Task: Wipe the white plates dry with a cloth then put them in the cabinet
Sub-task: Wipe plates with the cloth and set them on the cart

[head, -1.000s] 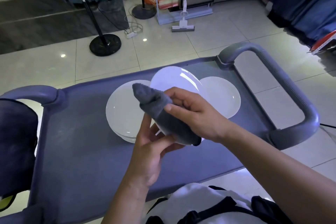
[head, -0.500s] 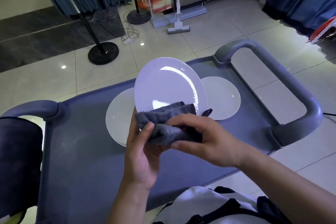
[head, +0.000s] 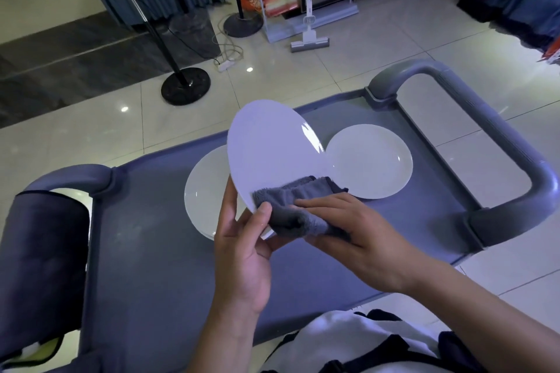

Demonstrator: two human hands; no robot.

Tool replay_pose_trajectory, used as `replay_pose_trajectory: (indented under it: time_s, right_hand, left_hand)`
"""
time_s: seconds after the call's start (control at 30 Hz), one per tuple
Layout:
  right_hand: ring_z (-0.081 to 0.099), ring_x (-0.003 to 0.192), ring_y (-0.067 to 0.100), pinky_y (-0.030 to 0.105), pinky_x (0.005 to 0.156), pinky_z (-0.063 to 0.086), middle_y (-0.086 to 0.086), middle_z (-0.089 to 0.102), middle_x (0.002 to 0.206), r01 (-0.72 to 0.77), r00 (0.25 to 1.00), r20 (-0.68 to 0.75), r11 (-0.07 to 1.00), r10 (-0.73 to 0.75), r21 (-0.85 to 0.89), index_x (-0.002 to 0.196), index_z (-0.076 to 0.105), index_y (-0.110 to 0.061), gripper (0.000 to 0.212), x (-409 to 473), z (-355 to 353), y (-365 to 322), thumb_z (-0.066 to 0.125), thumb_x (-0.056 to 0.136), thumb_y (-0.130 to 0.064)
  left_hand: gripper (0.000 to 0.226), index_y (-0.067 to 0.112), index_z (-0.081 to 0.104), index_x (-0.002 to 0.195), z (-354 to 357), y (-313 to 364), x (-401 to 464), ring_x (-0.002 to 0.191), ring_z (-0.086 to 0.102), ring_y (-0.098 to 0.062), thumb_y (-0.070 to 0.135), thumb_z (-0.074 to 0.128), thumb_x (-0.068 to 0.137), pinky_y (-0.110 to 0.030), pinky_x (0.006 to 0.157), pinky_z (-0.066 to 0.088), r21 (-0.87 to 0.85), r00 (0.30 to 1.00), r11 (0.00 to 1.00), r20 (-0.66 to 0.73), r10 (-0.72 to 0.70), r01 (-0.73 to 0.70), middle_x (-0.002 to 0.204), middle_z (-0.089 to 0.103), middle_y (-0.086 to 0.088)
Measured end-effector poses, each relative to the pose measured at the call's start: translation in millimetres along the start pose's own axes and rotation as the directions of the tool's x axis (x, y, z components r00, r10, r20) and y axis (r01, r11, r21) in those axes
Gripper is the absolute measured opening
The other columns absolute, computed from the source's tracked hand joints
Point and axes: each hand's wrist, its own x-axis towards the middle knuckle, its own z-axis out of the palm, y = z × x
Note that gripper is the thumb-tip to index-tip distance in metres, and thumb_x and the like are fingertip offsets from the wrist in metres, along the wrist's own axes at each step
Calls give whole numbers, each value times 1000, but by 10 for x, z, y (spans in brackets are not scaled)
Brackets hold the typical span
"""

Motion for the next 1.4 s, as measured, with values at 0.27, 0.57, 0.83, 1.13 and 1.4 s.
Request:
replay_pose_trajectory:
  time_s: [0.27, 0.57, 0.83, 1.13, 1.4]
  right_hand:
    - [65, 88, 17, 43, 80, 50, 3, 74, 88, -345, 857, -70, 669, 511, 659, 97, 76, -13, 17, -174, -353, 223, 61, 96, -5]
    - [51, 73, -5, 20, 71, 41, -25, 56, 81, -98, 880, -402, 925, 252, 366, 93, 68, -19, 9, 365, -646, -40, 61, 97, -15]
    - [7, 155, 10, 42, 124, 9, -14, 27, 161, 49, 998, -49, 997, -45, 64, 150, 43, -31, 55, 585, 179, 37, 38, 99, -49]
    - [9, 152, -3, 30, 123, -2, -29, 33, 156, 107, 902, 362, 935, -235, 339, 143, 52, -34, 42, -51, 9, 378, 54, 103, -23]
    - [63, 102, 1, 31, 91, 44, -16, 71, 107, -326, 943, 262, 737, 207, 592, 107, 75, -15, 21, -501, -279, 661, 65, 95, -29]
  left_hand:
    - [70, 36, 55, 142, -40, -52, -54, 113, 66, -24, 1, 53, 82, -66, 79, 57, 2, 995, 1000, -96, -26, 27, 129, 67, 3]
    - [65, 34, 62, 133, 33, -95, -226, 105, 66, -25, -2, 52, 79, -54, 75, 59, 6, 994, 997, -69, -80, 80, 121, 69, -3]
    - [61, 27, 64, 133, 27, -43, -302, 101, 68, -26, -2, 55, 79, -59, 76, 60, -27, 989, 996, -115, -89, 87, 113, 72, -10]
    - [61, 25, 63, 126, -59, -77, -465, 82, 74, -32, 0, 52, 73, -45, 57, 60, -100, 951, 995, -307, -29, -2, 107, 74, -12]
    - [61, 34, 66, 126, 52, -186, -613, 119, 66, -30, -2, 52, 79, -61, 77, 58, -8, 941, 996, -329, 79, -87, 134, 66, 0]
